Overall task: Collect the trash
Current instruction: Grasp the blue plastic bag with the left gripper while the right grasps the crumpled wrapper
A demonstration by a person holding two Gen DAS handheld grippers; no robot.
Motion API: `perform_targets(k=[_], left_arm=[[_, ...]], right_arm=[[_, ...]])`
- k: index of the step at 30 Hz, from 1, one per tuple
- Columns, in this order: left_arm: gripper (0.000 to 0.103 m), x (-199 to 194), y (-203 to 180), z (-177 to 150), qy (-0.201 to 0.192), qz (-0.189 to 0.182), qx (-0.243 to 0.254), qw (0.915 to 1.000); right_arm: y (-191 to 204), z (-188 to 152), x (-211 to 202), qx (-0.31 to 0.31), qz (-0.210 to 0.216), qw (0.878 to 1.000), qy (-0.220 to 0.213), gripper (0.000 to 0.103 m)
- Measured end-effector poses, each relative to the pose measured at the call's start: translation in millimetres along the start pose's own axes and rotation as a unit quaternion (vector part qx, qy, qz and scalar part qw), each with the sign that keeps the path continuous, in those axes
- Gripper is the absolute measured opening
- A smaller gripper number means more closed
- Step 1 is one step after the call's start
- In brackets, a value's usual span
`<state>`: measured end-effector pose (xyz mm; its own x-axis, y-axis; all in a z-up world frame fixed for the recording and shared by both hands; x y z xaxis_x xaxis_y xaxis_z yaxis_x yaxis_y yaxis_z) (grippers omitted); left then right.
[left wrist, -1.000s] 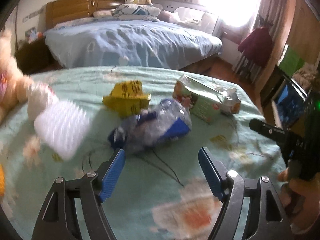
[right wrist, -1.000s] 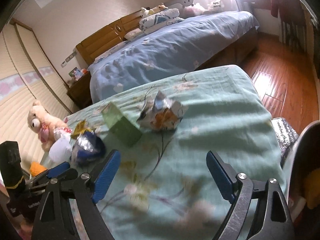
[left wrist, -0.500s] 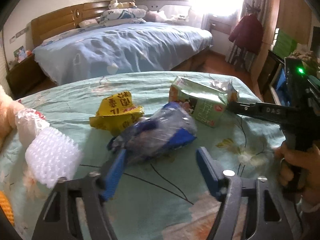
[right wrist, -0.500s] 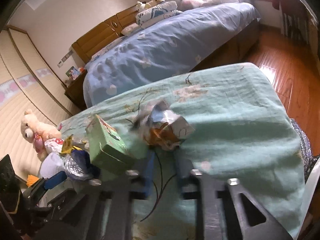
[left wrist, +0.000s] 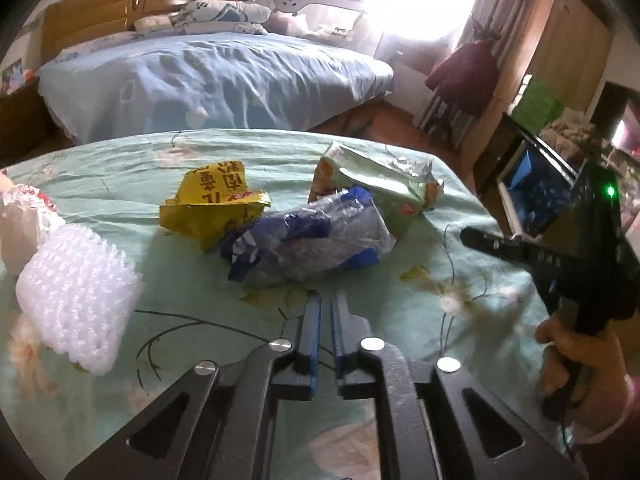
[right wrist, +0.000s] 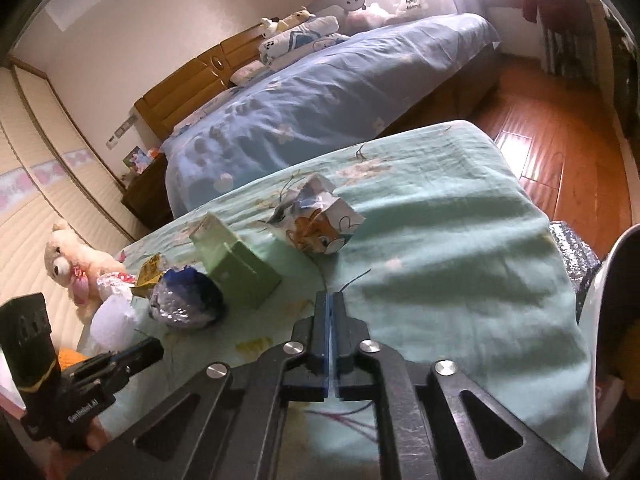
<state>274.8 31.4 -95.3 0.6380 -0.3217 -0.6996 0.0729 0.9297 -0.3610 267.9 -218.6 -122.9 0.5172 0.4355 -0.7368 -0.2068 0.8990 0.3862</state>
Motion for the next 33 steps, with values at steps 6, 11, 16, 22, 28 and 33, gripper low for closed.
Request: perform_targets(k=[6, 11, 16, 22, 28, 33], left_arm=[[0.071, -10, 1, 14, -0.026, 0.022, 0.019, 0.9992], [0.075, 3, -6, 18, -0.02, 0.032, 0.044, 0.9983], [0.075, 9, -21, 18, -0.007, 0.021, 0.06, 0.998], [0.077, 18, -38, 22, -0.002, 0.046, 0.122, 0.9915], [0.072, 37, -57, 13, -0.002, 0.11, 0.17, 0.9792], [0.035, 44, -71, 14, -0.004, 0.138, 0.173, 0.9751]], right_arm=[[2, 20, 5, 0.027, 0.007, 0.999, -0.021, 0.051], [-4, 41, 34, 0.051, 0.023, 0.998, -0.011, 0.058], [-7, 43, 56, 0.05, 0.036, 0.998, 0.008, 0.025], [-14, 34, 42, 0.056, 0.05, 0.997, -0.006, 0.021], [-17, 18, 19, 0.049, 0.069, 0.996, -0.011, 0.021], [-26, 6, 1, 0.061, 0.089, 0.994, -0.016, 0.021]])
Point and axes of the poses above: each gripper's, at about its wrist camera, not at the fingertips, and x roughly the way its jaws point, y to its left, z to its top, the point moved 1 cm from there along x, roughly the way its jaws point, and after that the axes turned 5 degrees about -x, right-handed, at the moved point
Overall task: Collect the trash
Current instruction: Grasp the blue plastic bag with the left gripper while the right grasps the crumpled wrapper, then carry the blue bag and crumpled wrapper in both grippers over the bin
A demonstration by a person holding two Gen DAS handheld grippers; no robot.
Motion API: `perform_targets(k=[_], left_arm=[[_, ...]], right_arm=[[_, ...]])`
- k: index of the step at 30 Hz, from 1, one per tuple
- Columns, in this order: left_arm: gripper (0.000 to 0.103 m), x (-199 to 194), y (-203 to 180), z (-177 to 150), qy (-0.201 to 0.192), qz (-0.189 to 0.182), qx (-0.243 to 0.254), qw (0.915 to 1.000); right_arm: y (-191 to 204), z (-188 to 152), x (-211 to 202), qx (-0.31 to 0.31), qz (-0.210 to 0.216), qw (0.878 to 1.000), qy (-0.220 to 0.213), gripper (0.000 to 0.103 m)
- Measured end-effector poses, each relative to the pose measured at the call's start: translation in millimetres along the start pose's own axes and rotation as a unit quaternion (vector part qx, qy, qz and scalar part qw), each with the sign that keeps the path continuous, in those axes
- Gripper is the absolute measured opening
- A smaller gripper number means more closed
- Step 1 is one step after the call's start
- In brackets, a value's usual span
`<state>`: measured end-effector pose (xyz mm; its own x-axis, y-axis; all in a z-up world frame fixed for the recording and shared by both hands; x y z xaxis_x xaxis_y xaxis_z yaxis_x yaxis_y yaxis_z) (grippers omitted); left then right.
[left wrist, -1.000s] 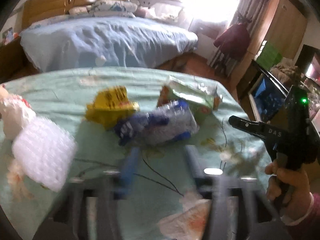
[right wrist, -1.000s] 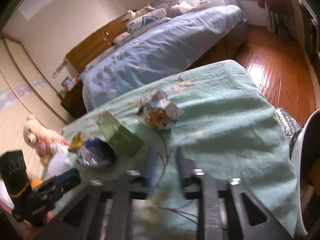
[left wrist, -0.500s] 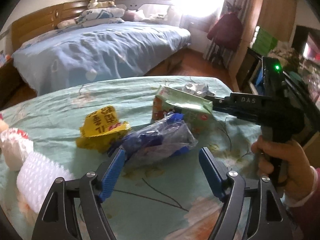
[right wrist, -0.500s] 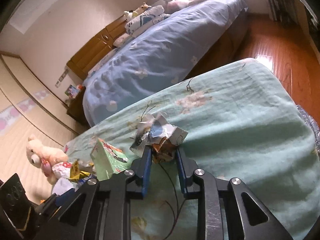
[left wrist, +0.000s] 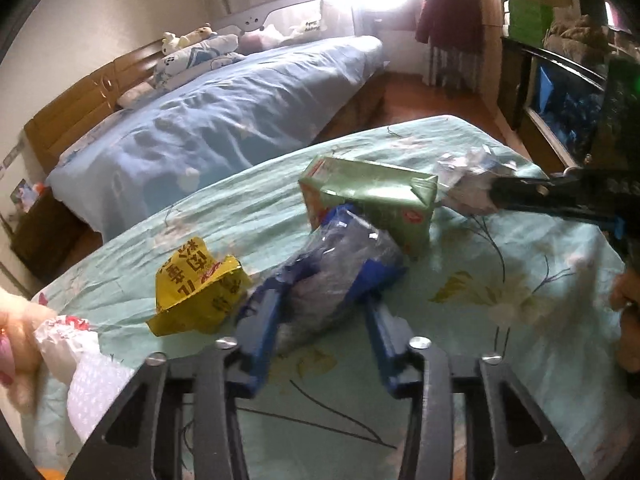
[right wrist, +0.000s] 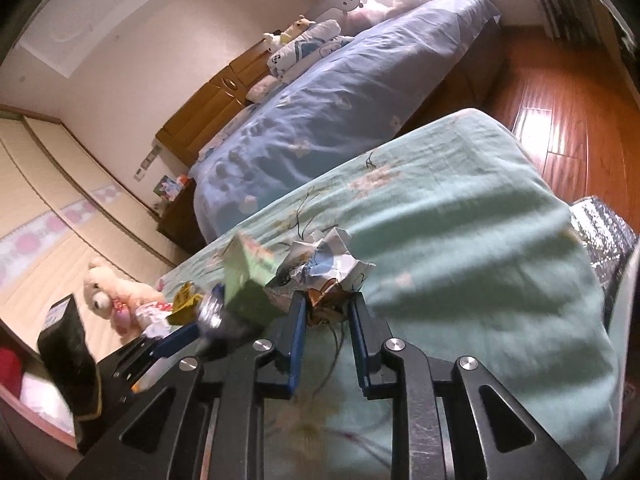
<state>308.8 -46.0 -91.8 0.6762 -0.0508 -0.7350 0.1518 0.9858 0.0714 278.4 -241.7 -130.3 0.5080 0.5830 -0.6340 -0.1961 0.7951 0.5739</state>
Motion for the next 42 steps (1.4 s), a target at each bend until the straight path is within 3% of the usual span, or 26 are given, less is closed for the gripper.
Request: perform_targets(k=[5, 9, 12, 16, 28, 42], left_arm=[[0.028, -12, -8, -1, 0.003, 0.002, -0.015, 0.9999], [0.027, -34, -11, -12, 0.007, -0.03, -0.068, 0.9972], [0.026, -49, -11, -23, 0.011, -0.069, -0.126, 0.9895], [0.026, -65, -23, -35, 0.01, -0.098, -0.157, 0.9827], [0.026, -83, -81, -34, 0.017, -0.151, -0.105, 0.9827], [0.026, -86, -128, -28, 0.021, -0.186, -0.055, 0.9809]], right_arm=[[-5, -4, -21, -0.005, 0.013, 1.0, -0.007, 0.021], [-9, -7, -36, -0.007, 0.029, 1.0, -0.009, 0.021], [-11, -15, -50, -0.015, 0.033, 0.999, -0.007, 0.021], [-16, -28, -72, -0.027, 0.025, 0.999, -0.007, 0.021], [-42, -66, -144, -0.01, -0.029, 0.999, -0.04, 0.021], [-62, -84, -187, 0.009, -0.064, 0.996, -0.068, 0.021]])
Point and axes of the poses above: each gripper's, at about its wrist camera, not at the fingertips, and x roughly the way its jaws point, y to its left, z to its top, the point moved 1 cm from there along x, roughly the way its jaws point, and after that the axes turned 5 degrees about -x, right-handed, at the moved point
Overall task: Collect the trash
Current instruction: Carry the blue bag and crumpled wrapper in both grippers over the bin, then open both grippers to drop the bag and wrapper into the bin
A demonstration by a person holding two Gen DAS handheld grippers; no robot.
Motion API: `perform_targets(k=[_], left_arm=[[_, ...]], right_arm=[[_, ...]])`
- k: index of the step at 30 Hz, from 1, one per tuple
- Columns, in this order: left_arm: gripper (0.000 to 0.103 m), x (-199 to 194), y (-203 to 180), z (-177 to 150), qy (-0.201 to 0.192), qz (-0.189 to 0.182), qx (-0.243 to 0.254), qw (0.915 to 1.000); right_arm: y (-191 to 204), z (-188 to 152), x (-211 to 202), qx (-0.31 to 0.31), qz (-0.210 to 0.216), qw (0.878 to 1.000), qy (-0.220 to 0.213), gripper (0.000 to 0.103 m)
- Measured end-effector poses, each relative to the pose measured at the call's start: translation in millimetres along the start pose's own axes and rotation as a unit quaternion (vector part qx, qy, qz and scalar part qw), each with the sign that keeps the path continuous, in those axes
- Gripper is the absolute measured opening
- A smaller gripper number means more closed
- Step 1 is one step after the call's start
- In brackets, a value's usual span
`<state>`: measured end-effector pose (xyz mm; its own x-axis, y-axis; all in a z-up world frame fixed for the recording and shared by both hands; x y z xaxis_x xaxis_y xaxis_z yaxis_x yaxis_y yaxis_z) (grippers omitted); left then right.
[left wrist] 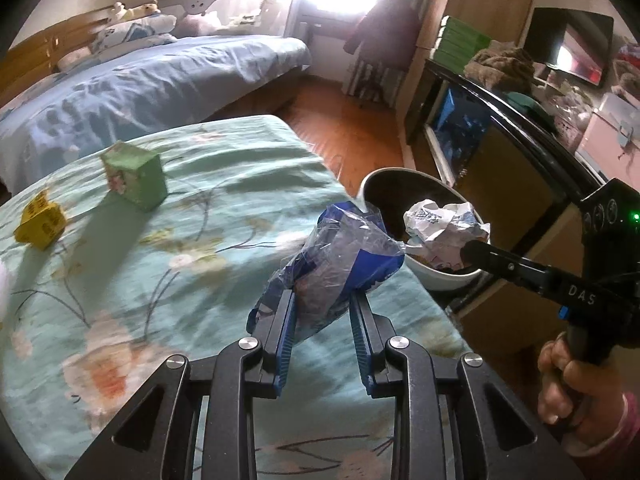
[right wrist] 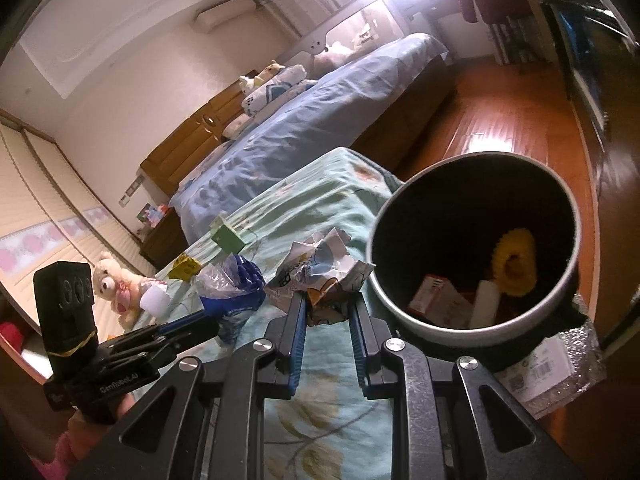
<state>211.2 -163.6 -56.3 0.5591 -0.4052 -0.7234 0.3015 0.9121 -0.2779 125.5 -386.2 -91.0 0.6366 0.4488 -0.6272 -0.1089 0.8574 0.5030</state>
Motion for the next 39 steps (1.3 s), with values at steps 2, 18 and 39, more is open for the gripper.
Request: perform_targets(k=[2, 18, 39], left_arm=[[0.026, 3, -7, 1, 0.001, -0.003, 0.005, 1.0], [0.025, 36, -49, 20, 0.01, -0.017, 0.041, 0.9989], [0.025, 85, -87, 50, 0.021, -0.011, 0.071, 0.9972]], right_arm=[[-3, 1, -3, 0.003, -0.003, 1.0, -0.002, 0.021], [-29, 9, -26, 0.004, -0.042, 0.999, -0.026, 0.021], [-62, 21, -20, 0.005, -0.099, 0.995, -0.024, 0.021]])
Point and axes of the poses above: each gripper's, at about its wrist camera, not at the fingertips, and x roughly the way its jaws point, y to its left, z to its top, the point moved 1 cm from there along x, roughly the way its jaws point, and after that the axes turned 5 degrees about -x, right-handed, at the moved point
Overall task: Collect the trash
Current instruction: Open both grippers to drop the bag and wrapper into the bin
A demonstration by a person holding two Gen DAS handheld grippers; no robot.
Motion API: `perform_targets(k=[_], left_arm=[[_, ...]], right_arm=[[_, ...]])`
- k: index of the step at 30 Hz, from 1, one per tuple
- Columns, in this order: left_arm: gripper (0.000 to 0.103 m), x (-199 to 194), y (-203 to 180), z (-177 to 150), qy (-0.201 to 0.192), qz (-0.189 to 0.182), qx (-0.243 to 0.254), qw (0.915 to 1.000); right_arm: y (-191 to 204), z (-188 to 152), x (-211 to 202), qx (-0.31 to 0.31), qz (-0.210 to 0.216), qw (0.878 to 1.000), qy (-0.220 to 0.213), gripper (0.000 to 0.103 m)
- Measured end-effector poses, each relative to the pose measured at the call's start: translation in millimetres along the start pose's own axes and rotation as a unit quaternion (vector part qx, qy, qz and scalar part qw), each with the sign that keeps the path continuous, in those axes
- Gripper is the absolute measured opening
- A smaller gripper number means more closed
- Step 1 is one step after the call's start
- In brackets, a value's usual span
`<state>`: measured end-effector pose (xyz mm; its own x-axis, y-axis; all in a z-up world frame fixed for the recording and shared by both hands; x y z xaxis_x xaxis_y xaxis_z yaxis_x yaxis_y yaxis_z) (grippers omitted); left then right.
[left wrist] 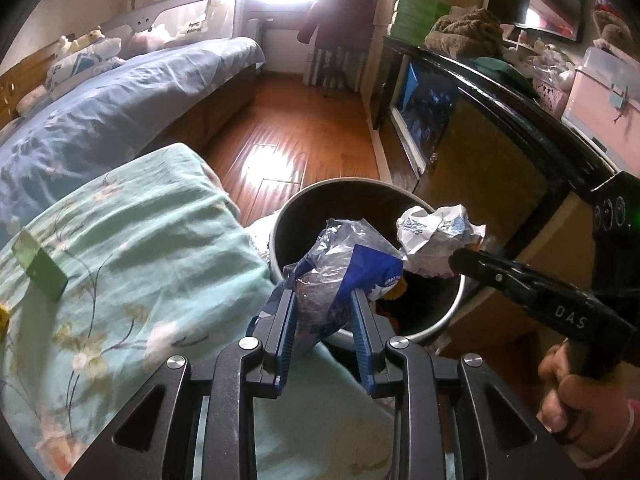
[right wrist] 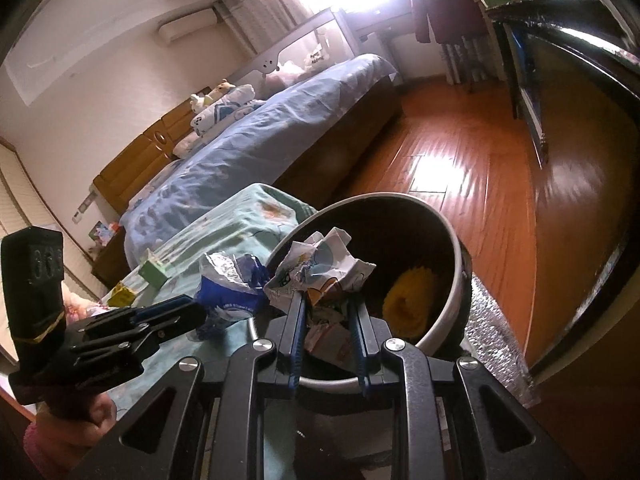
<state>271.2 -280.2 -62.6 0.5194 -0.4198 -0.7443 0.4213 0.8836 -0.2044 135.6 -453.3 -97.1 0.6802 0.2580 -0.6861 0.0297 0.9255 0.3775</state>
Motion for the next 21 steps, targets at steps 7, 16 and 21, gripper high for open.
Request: perform_targets(k=[7, 16, 21], left_arm=[[0.006, 22, -9, 10, 0.012, 0.002, 0.006, 0.9999], [0.022, 16, -4, 8, 0.002, 0.007, -0.007, 0.9999], [0.026, 1, 15, -3, -0.007, 0.012, -0.034, 0.9993]], right_arm=[[-8, 9, 12, -0.004, -0.017, 1.0, 0.008, 0.021], [-13, 14, 19, 0.001, -0.02, 1.0, 0.016, 0.054], [-6, 12, 19, 0.0, -0.017, 1.0, 0.016, 0.06]])
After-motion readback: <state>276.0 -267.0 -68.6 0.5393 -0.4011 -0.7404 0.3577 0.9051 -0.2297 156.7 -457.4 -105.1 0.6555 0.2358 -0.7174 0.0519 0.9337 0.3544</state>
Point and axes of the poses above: each gripper's, at about its wrist camera, not at the fingertips, and x roughly the way its jaws point, y to its left, z to its top, the point moved 1 cm from there along x, roughly the way its jaws point, and after that the axes turned 5 degrees about -x, right-handed, at the moved point
